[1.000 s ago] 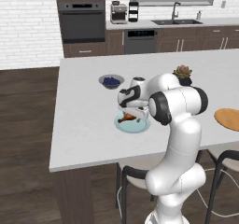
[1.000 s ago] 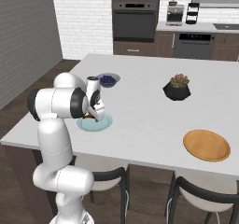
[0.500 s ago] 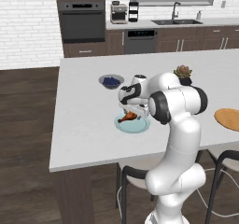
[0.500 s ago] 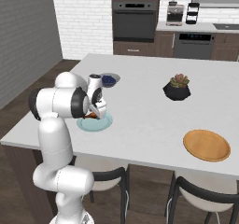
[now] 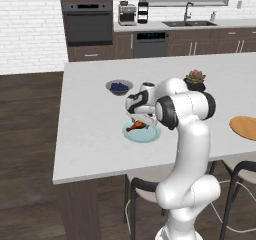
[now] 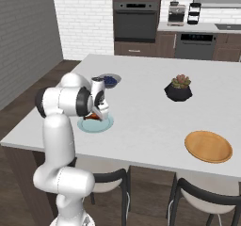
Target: Pick the chicken drumstick and onion from their plates and place them in the bowl. Then put the bowl in the fridge.
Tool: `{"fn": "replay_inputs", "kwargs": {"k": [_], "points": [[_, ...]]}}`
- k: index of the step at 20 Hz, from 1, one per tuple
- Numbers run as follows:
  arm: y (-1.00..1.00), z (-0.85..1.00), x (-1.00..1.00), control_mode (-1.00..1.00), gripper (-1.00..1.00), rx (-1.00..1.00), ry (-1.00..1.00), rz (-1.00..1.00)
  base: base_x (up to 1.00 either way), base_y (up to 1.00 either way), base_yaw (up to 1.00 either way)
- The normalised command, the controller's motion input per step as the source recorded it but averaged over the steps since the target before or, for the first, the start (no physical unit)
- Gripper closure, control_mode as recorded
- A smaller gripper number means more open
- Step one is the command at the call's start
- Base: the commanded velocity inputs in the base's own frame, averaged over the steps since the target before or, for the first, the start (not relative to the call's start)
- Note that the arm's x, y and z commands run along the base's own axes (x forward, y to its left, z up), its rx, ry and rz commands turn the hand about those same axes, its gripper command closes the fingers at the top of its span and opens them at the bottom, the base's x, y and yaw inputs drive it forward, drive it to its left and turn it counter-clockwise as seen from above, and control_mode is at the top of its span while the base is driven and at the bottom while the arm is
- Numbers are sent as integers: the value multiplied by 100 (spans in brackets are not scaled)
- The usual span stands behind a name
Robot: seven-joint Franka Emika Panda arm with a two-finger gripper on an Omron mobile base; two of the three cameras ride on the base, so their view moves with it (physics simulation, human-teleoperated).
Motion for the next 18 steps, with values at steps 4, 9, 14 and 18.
{"fn": "replay_inputs", "kwargs": {"k": [4, 9, 14, 18], "points": [[0, -52, 0, -100, 100, 0, 0, 0, 0, 0, 0], [0, -20, 5, -100, 100, 0, 0, 0, 0, 0, 0], [-1, 56, -45, -100, 100, 0, 0, 0, 0, 0, 0], [-36, 100, -98, -100, 100, 0, 0, 7, 0, 0, 0]]}}
